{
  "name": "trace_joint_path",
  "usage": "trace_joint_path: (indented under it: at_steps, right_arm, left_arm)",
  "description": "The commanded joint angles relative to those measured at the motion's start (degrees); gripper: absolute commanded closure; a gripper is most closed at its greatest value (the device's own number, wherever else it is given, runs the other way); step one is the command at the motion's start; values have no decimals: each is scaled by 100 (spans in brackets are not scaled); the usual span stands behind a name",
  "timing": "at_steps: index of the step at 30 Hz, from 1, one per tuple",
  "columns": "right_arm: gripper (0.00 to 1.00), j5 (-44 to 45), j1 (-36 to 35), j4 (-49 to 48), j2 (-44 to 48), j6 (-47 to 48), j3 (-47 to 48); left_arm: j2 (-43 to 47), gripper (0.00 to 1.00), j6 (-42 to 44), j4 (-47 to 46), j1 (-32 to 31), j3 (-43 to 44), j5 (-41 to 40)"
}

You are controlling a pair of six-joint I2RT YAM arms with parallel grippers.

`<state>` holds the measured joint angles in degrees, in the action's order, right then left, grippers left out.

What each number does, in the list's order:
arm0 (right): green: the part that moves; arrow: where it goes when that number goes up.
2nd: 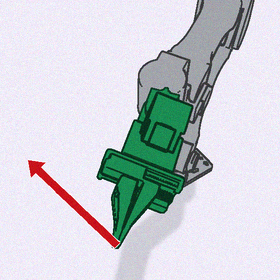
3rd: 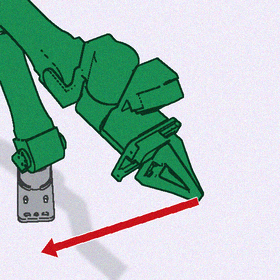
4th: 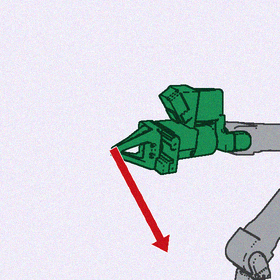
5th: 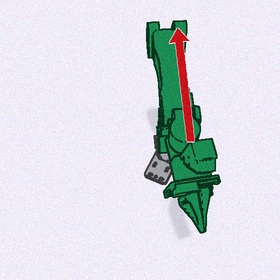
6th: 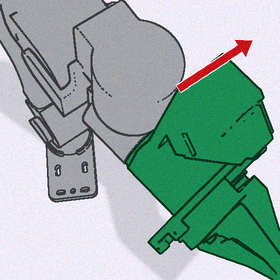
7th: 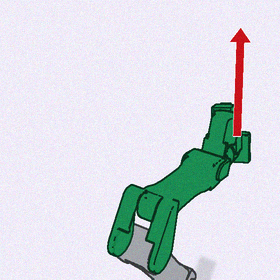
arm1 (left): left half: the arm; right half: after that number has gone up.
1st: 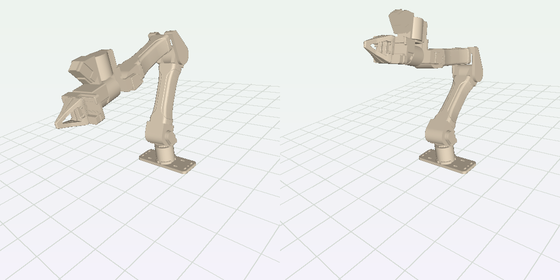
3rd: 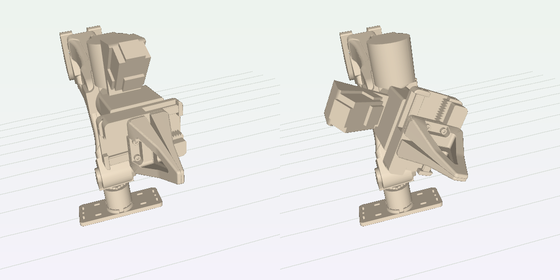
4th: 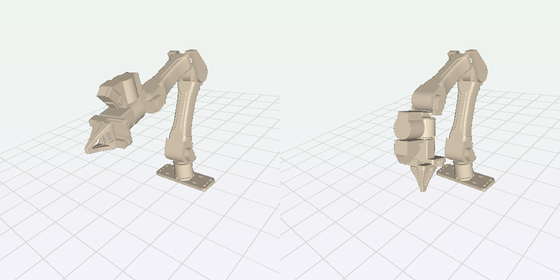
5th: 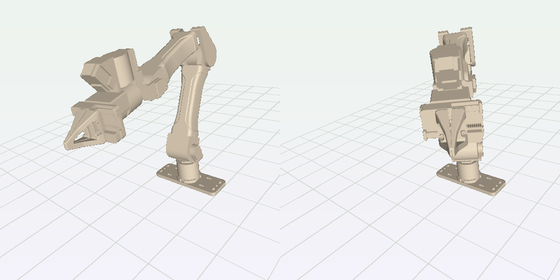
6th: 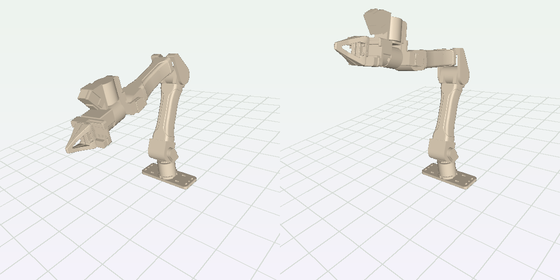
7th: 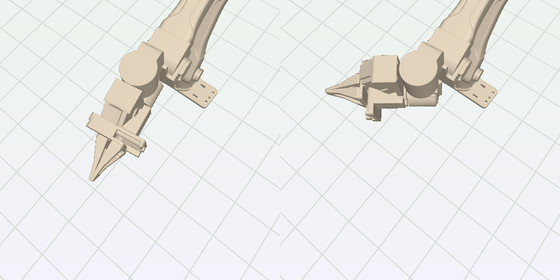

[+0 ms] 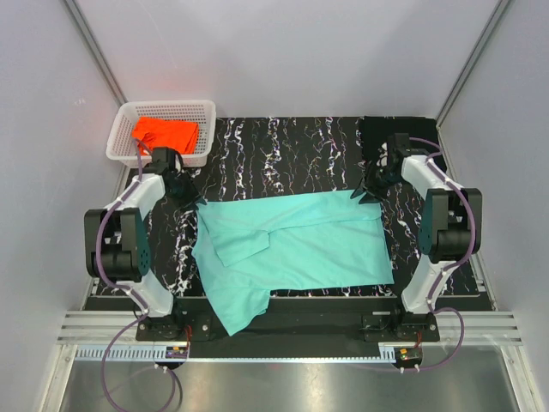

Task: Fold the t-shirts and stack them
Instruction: Fold the tshirt

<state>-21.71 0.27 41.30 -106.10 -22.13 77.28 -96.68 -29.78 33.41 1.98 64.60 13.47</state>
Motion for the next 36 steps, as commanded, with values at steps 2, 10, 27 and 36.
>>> trace_joint_path:
  at_steps: [2, 10, 27, 36]
  right_arm:
    - [57, -149, -177, -60, -165, -63, 77]
    - [57, -158, -177, -78, -86, -46, -11]
    - [57, -210, -177, -175, 90, -2, -415]
    - [57, -245, -177, -175, 107, 16, -476]
  left_arm:
    - [484, 62, 78, -89, 92, -35, -460]
    - [-166, 71, -54, -159, 136, 114, -460]
    - [-588, 84, 7, -519, 145, 237, -301]
    - [-738, 100, -45, -590, 163, 589, -345]
